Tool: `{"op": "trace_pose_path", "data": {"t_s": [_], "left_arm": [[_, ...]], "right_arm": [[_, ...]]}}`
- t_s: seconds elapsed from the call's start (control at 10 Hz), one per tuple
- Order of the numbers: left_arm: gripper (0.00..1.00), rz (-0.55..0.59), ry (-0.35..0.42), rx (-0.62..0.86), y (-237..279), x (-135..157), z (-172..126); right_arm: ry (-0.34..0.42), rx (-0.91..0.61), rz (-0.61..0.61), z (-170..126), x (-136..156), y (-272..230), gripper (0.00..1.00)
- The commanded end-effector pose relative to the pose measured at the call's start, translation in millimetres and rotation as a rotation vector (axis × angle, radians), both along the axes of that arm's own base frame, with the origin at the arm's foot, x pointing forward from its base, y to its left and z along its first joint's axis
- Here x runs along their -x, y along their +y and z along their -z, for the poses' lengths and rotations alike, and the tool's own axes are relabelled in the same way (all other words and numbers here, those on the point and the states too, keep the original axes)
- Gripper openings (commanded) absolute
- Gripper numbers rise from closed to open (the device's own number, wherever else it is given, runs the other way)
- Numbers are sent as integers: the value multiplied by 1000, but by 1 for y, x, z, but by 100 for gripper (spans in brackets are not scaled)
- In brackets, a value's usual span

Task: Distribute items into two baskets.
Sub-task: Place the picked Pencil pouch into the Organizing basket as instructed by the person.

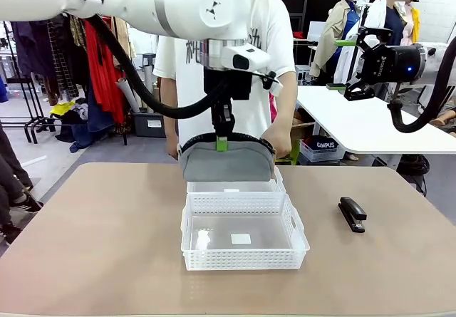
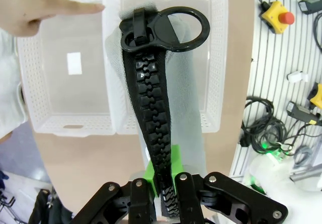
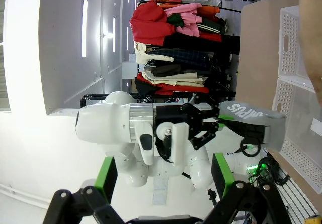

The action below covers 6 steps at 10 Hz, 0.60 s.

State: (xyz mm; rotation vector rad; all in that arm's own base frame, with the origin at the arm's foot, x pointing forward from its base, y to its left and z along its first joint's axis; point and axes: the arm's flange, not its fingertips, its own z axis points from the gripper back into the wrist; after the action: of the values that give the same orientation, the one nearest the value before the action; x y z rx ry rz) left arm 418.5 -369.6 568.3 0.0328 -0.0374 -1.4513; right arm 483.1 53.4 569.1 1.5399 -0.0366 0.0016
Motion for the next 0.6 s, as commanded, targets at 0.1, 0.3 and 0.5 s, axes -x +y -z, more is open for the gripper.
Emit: {"op": "trace_pose_path", "data": {"t_s": [0.1, 0.3, 0.5], "left_arm": [[0, 77, 30, -2, -5, 2, 26], [0, 72, 63, 19, -14, 6, 49], [0, 41, 100, 69, -22, 8, 71]], "right_arm": [[-3, 1, 3, -2, 0, -1, 100], [-3, 1, 3, -2, 0, -1, 100], [-3, 1, 3, -2, 0, -1, 100]]}}
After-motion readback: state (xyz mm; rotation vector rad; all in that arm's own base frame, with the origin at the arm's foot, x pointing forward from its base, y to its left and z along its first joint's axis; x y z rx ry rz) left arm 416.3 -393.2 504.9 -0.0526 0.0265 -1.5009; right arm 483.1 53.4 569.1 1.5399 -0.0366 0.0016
